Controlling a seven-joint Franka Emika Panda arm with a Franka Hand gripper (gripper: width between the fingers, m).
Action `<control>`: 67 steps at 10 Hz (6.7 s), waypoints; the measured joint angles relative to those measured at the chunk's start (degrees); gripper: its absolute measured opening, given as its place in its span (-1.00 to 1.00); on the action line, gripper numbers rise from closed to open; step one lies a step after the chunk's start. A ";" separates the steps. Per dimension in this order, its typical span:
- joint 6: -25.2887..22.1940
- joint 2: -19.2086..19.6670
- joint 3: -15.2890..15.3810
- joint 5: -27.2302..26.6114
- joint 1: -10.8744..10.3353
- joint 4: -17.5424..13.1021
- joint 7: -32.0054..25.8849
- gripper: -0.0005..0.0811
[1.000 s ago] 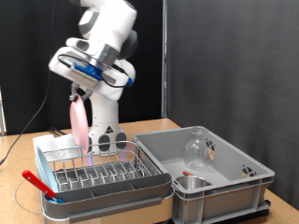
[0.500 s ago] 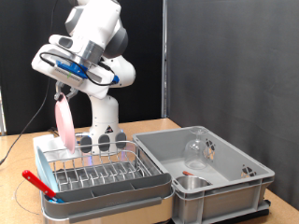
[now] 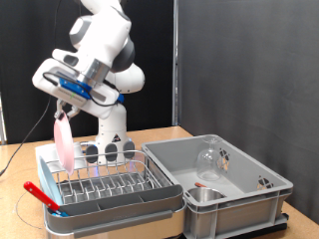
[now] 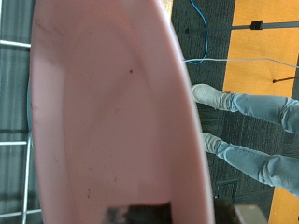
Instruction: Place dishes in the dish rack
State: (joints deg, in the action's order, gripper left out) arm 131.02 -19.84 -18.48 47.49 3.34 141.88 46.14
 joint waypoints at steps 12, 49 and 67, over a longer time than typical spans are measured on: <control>7.46 7.72 -1.08 1.98 0.82 3.68 3.54 -0.90; -3.83 1.00 0.49 -46.42 -24.78 -5.51 -35.34 0.99; 2.04 8.59 6.00 -51.06 -27.80 -6.24 -23.28 0.99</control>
State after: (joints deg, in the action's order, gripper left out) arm 133.06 -11.25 -12.48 -3.57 -24.46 135.64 22.86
